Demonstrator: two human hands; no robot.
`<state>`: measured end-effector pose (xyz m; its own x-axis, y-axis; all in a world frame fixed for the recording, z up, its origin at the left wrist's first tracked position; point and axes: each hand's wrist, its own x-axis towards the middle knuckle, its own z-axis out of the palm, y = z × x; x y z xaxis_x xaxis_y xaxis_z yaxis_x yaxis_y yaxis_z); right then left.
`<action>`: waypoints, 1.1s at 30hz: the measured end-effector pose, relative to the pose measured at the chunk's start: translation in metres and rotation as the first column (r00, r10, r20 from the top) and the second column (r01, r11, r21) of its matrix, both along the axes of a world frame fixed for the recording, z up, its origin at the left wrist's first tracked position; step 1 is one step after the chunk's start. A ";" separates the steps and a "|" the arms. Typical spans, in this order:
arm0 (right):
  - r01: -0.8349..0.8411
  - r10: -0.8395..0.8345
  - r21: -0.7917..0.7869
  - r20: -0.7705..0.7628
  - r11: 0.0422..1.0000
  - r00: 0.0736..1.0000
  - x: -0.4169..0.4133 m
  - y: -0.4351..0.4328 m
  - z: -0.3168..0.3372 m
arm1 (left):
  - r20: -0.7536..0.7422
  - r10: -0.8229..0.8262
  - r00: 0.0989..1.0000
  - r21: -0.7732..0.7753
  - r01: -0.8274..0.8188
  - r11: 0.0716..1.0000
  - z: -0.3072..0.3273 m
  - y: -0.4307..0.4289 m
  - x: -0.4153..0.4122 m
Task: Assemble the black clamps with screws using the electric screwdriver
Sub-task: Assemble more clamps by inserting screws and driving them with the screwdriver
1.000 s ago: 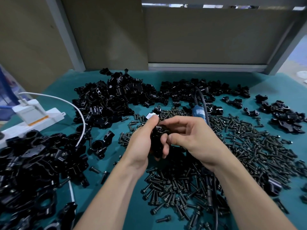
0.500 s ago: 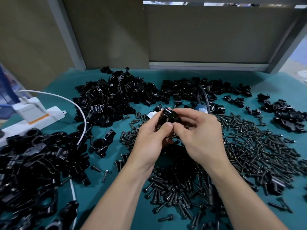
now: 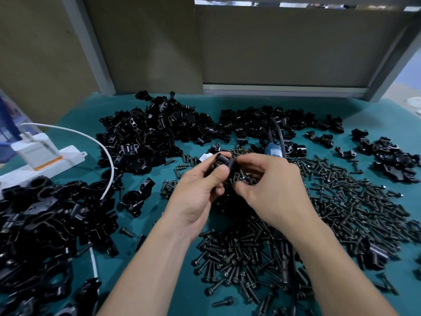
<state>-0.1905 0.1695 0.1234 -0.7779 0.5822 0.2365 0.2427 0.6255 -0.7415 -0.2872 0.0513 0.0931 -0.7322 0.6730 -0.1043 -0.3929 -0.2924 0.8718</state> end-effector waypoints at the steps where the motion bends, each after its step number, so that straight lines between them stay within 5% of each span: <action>1: 0.029 -0.035 0.101 0.049 0.994 0.998 0.002 0.003 0.002 | 0.012 0.040 0.999 -0.009 -0.040 0.999 0.000 0.000 -0.003; 4: -0.106 -0.056 0.509 0.293 0.854 0.955 0.004 0.005 0.003 | 0.024 0.141 0.990 -0.046 -0.140 0.989 -0.002 -0.004 -0.010; 8: -0.336 -0.041 0.516 0.589 0.788 0.807 -0.001 -0.001 -0.006 | 0.025 0.178 0.984 -0.107 -0.174 0.979 -0.005 -0.009 -0.014; 19: -0.243 0.018 0.426 0.467 0.871 0.884 -0.003 0.018 -0.012 | 0.026 0.100 0.995 -0.172 -0.094 0.981 -0.002 -0.017 -0.017; 25: -0.017 -0.028 0.211 0.212 0.977 0.977 0.004 0.028 -0.005 | 0.026 0.092 0.995 -0.173 -0.086 0.981 -0.003 -0.016 -0.018; 29: 0.009 -0.062 0.218 0.237 0.976 0.970 0.006 0.036 0.005 | 0.009 0.064 0.998 -0.186 -0.062 0.981 -0.001 -0.016 -0.020; 33: -0.143 0.007 0.328 0.383 0.934 0.924 0.007 0.027 0.010 | -0.007 0.009 1.000 -0.211 -0.010 0.977 -0.002 -0.016 -0.015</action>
